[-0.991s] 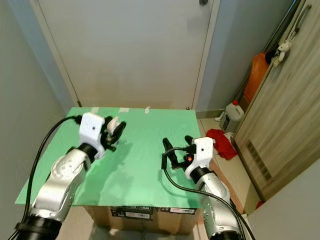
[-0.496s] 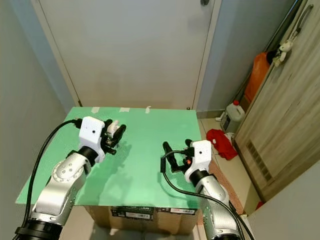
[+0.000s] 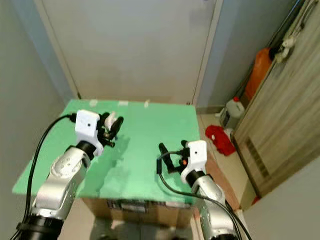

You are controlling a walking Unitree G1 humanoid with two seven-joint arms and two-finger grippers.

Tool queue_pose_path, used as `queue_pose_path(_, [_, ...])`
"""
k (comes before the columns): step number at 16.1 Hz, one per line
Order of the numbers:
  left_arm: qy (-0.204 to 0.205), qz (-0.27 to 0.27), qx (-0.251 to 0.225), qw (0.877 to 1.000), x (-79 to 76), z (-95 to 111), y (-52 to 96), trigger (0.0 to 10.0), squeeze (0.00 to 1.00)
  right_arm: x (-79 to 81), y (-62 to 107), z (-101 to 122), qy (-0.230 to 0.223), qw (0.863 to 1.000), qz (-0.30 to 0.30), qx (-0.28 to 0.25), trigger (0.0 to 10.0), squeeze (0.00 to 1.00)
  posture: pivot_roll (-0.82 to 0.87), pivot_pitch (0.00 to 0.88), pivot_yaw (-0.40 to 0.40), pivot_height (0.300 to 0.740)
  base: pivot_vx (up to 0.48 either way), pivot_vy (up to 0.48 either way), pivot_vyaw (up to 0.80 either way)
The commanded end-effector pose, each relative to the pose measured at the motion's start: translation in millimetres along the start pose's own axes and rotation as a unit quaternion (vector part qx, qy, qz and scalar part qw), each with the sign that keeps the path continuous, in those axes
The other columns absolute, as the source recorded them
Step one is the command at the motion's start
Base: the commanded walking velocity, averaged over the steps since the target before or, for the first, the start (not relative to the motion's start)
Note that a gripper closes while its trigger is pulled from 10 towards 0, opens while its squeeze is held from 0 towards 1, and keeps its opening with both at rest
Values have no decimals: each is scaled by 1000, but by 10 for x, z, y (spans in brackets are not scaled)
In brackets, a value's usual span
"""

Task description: Hang keys on a hook

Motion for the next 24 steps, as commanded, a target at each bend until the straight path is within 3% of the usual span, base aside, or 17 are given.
queue_pose_path(1, [-3, 2, -12, 1000, 3, 62, -8, 0, 0, 6, 6, 21, 1, 1000, 0, 0, 10000, 0, -75, 0, 32, 736, -240, -416, 0])
queue_pose_path(9, [4, -2, -19, 1000, -7, 82, -13, 0, 0, 62, 17, -9, 0, 1000, 11, 4, 10000, 0, -73, 0, 31, 736, 0, -429, 0])
queue_pose_path(11, [5, -3, -22, 1000, -15, 88, -8, 0, 0, 115, 22, -93, -9, 999, 28, 28, 10000, 0, -75, 0, 30, 722, 0, 0, 0])
queue_pose_path(13, [1, -7, -22, 1000, -32, 83, -9, 0, 0, 108, 48, -61, 0, 1000, 26, 17, 10000, 0, -74, 0, 30, 705, 0, 0, 0])
queue_pose_path(21, [1, -9, -25, 1000, -74, 72, -18, 0, 0, 87, 59, -70, -6, 999, 31, 21, 10000, 0, -77, 0, 21, 705, 0, 0, 0])
queue_pose_path(23, [2, -9, -30, 1000, -84, 90, -17, 1843, 0, 83, 65, -97, -9, 999, 31, 27, 10000, 0, -79, 0, 21, 705, 0, 0, 0])
queue_pose_path(24, [2, -10, -30, 999, -88, 89, -19, 1961, 0, 82, 64, -99, -10, 999, 31, 28, 10000, 0, -80, 0, 22, 705, 0, 0, 0])
Point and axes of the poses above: a point about 5 cm out from each wrist's last joint towards the gripper, its own y axis pointing back from the gripper into the wrist, its own z axis along the axis of the wrist's last joint, x = y × z, the point moved 6 cm from there along -y, pointing out of the wrist towards the gripper, and after that the axes turned 6 degrees about y, right-handed, at the moved point
